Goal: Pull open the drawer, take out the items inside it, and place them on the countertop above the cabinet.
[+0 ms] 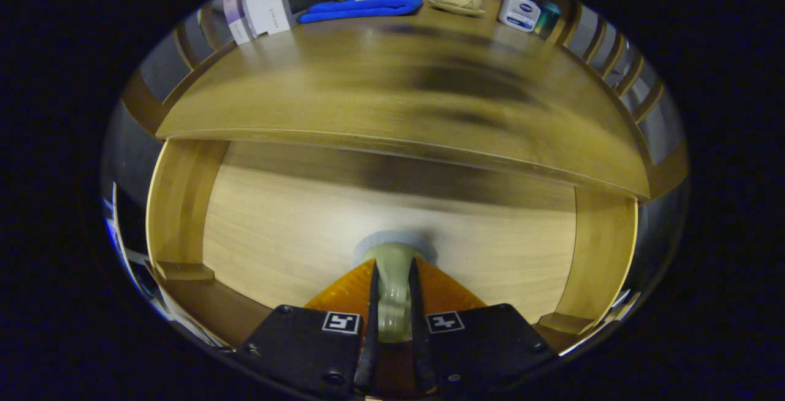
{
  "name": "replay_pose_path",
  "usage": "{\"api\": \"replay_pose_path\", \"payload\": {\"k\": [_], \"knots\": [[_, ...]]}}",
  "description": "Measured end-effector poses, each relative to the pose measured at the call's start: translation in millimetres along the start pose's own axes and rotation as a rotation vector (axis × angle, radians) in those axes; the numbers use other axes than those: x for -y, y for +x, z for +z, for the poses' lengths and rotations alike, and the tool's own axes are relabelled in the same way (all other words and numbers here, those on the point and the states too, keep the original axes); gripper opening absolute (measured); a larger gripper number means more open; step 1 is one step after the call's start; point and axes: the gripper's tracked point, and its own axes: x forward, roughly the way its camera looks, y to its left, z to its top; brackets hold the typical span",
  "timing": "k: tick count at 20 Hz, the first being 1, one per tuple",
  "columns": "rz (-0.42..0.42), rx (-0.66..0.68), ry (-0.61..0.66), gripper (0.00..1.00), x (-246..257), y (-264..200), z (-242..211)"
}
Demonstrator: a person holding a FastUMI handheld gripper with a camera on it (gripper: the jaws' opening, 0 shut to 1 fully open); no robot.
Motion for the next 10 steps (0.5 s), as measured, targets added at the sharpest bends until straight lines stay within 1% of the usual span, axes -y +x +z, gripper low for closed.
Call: {"api": "replay_pose_path", "payload": {"k": [3,6,10], "knots": [[0.009,0.009,0.007,0.21,2,-3,0],[0.021,0.030,0.011,0.20,2,-17,0],[0.032,0.085,0.004,0.20,5,-52,7]]}}
